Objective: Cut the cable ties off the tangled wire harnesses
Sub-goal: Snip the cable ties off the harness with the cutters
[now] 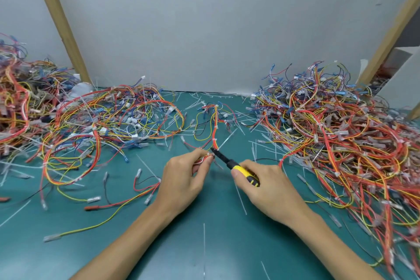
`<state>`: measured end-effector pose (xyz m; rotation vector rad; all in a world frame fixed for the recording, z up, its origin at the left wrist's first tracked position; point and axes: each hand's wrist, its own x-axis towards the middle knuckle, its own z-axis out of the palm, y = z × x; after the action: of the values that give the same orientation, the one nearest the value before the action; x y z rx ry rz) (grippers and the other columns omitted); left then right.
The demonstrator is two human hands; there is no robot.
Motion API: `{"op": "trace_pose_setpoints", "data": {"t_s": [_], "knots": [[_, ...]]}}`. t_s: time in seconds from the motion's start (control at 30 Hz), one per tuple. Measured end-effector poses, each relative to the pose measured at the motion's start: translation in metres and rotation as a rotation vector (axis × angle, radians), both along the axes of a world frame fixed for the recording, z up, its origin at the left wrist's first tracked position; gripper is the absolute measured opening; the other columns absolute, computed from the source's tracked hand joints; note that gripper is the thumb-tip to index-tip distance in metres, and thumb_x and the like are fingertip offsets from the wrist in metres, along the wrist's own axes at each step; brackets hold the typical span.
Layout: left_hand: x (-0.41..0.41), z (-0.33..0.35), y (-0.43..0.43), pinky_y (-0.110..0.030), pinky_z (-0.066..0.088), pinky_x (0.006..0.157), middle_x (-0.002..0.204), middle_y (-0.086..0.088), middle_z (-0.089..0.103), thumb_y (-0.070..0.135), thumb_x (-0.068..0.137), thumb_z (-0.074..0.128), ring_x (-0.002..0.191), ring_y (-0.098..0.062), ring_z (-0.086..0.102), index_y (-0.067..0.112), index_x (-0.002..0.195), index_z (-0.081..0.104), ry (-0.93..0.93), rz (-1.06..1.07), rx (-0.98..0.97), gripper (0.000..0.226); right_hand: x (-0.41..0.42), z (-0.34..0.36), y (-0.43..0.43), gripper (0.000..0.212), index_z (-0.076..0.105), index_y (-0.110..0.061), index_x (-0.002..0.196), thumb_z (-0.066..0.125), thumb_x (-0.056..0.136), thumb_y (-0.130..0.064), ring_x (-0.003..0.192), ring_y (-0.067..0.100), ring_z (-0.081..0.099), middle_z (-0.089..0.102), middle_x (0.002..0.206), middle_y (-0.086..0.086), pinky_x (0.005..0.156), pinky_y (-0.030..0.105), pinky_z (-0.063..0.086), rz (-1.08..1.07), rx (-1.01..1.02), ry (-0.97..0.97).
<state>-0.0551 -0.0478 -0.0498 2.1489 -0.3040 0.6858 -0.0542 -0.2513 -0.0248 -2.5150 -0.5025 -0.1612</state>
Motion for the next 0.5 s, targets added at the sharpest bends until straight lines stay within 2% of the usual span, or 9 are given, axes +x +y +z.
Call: {"op": "trace_pose_setpoints", "data": {"t_s": [0.1,0.23,0.3,0.43,0.5], "knots": [[0.0009,-0.0017,0.0001,-0.012,0.029,0.053,0.054,0.014,0.045,0.031,0.092,0.056,0.062,-0.005,0.047,0.017,0.087,0.070,0.022,-0.009,-0.007,0.020,-0.0004,-0.0033,0.0000,0.037,0.050,-0.030,0.091,0.036,0.090,-0.065,0.076,0.015,0.052,0.054,0.074,-0.008,0.069,0.040,0.045,0.002,-0.063,-0.048],[0.0017,-0.0029,0.0011,-0.019,0.032,0.054,0.053,0.016,0.044,0.032,0.092,0.055,0.051,0.003,0.042,0.018,0.088,0.070,0.044,-0.014,-0.010,0.021,-0.0016,-0.0048,0.0003,0.035,0.049,-0.037,0.103,0.036,0.090,-0.066,0.082,0.008,0.049,0.051,0.085,-0.011,0.072,0.035,0.044,0.024,-0.054,-0.064],[0.0012,-0.0029,0.0011,-0.020,0.031,0.053,0.053,0.017,0.043,0.032,0.092,0.055,0.055,-0.001,0.044,0.018,0.087,0.069,0.042,-0.010,-0.007,0.021,-0.0013,-0.0037,-0.0008,0.034,0.050,-0.034,0.100,0.039,0.090,-0.064,0.079,0.009,0.050,0.052,0.082,-0.011,0.070,0.035,0.044,0.033,-0.039,-0.065],[-0.0003,-0.0028,-0.0013,-0.023,0.033,0.054,0.054,0.019,0.046,0.030,0.094,0.058,0.065,-0.004,0.050,0.017,0.088,0.068,0.043,-0.006,0.022,0.017,0.0010,-0.0019,-0.0028,0.038,0.056,-0.025,0.085,0.043,0.089,-0.060,0.064,0.016,0.050,0.053,0.062,-0.003,0.061,0.039,0.042,0.016,-0.005,-0.051],[-0.0004,-0.0031,-0.0022,-0.026,0.041,0.056,0.056,0.019,0.050,0.028,0.094,0.062,0.067,-0.005,0.055,0.018,0.089,0.067,0.045,0.013,0.038,0.012,0.0020,-0.0009,-0.0034,0.044,0.058,-0.021,0.078,0.043,0.090,-0.060,0.060,0.018,0.048,0.053,0.060,0.004,0.063,0.042,0.043,0.023,0.055,0.009]]}}
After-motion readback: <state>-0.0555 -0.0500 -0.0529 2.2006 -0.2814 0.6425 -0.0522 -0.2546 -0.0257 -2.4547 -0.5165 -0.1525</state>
